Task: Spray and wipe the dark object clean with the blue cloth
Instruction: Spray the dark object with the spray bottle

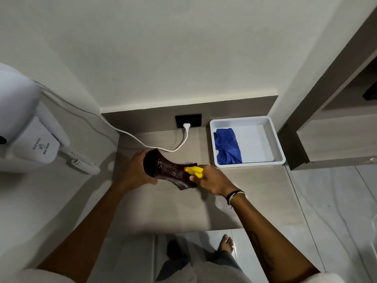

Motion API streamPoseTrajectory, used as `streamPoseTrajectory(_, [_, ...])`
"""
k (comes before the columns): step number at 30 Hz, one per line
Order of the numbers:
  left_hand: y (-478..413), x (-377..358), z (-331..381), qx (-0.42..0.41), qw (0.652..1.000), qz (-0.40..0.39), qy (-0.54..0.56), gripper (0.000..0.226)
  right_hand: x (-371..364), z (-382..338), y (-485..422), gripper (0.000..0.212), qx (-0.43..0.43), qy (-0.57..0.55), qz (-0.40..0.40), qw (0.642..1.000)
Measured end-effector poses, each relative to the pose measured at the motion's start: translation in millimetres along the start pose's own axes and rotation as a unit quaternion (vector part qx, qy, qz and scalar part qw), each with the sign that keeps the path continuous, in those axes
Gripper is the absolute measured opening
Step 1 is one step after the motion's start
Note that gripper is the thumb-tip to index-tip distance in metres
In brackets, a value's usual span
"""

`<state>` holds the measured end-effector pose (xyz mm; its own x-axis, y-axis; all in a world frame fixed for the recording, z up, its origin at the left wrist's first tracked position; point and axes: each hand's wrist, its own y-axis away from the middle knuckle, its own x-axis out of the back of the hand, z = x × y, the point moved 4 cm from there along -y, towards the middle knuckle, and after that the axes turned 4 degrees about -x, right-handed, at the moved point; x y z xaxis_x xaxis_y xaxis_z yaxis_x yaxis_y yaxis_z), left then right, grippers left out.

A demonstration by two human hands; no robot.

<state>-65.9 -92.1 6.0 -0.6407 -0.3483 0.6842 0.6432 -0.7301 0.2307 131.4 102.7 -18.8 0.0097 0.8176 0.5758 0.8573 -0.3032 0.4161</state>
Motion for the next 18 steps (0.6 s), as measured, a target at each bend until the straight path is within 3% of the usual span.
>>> streamPoseTrajectory(2, [1,0,9,-0.001,1.0,0.003,-0.009,0.113,3,11,2,0.04,-0.014,-0.021,0.003,1.0])
streamPoseTrajectory(5, [-1,-2,23,-0.002,0.999,-0.002,-0.043,0.11,12,31,5,0.008,-0.034,-0.06,0.021,0.997])
streamPoseTrajectory(8, [-5,-5,33,-0.022,0.995,0.013,-0.096,0.102,33,49,11,0.009,-0.062,-0.104,0.061,0.991])
streamPoseTrajectory(14, [-10,-13,56,-0.043,0.977,0.025,-0.205,0.112,128,67,24,0.042,0.018,-0.067,0.249,0.966])
streamPoseTrajectory(18, [-14,-23,70,-0.046,0.971,0.025,-0.235,0.115,175,90,12,0.04,-0.012,-0.08,0.373,0.924])
